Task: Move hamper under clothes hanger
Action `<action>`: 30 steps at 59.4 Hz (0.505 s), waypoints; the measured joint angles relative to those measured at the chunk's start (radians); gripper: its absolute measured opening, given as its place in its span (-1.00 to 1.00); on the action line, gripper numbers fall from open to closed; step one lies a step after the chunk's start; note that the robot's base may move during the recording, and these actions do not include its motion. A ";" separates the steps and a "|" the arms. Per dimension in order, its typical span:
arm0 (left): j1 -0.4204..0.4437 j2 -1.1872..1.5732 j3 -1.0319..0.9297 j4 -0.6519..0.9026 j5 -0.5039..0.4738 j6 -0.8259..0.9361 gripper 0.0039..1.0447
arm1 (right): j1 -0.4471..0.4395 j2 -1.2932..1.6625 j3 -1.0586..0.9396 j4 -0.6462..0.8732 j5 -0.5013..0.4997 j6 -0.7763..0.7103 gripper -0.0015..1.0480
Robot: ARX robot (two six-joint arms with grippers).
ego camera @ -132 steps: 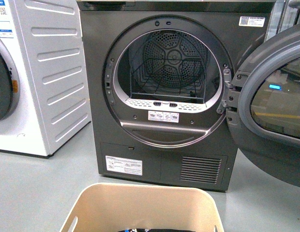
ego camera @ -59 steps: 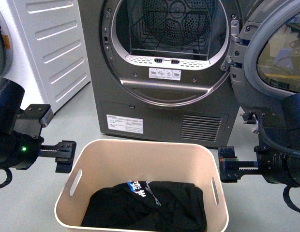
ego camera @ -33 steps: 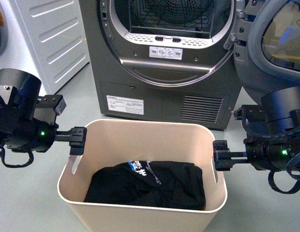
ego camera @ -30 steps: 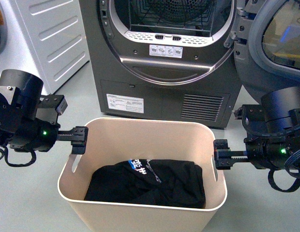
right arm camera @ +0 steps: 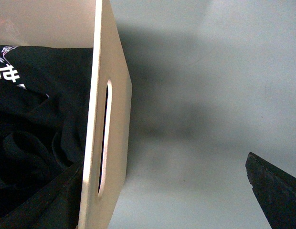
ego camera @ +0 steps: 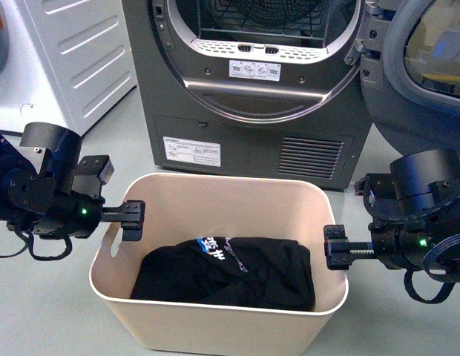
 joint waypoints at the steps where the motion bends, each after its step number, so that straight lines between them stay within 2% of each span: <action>1: -0.001 0.002 0.000 0.003 0.000 0.000 0.88 | 0.000 0.001 -0.001 0.001 0.000 0.001 0.85; 9: -0.006 0.008 0.000 0.016 -0.001 -0.001 0.88 | 0.014 0.010 -0.018 0.025 0.000 0.018 0.85; 12: -0.009 0.014 0.000 0.024 -0.010 -0.001 0.73 | 0.021 0.016 -0.028 0.033 0.000 0.028 0.80; 27: -0.016 0.045 0.000 0.057 -0.042 -0.022 -0.33 | 0.060 0.035 -0.053 0.060 -0.001 0.062 -0.20; 30: -0.016 0.047 0.000 0.060 -0.045 -0.025 -0.47 | 0.063 0.035 -0.053 0.060 -0.004 0.064 -0.33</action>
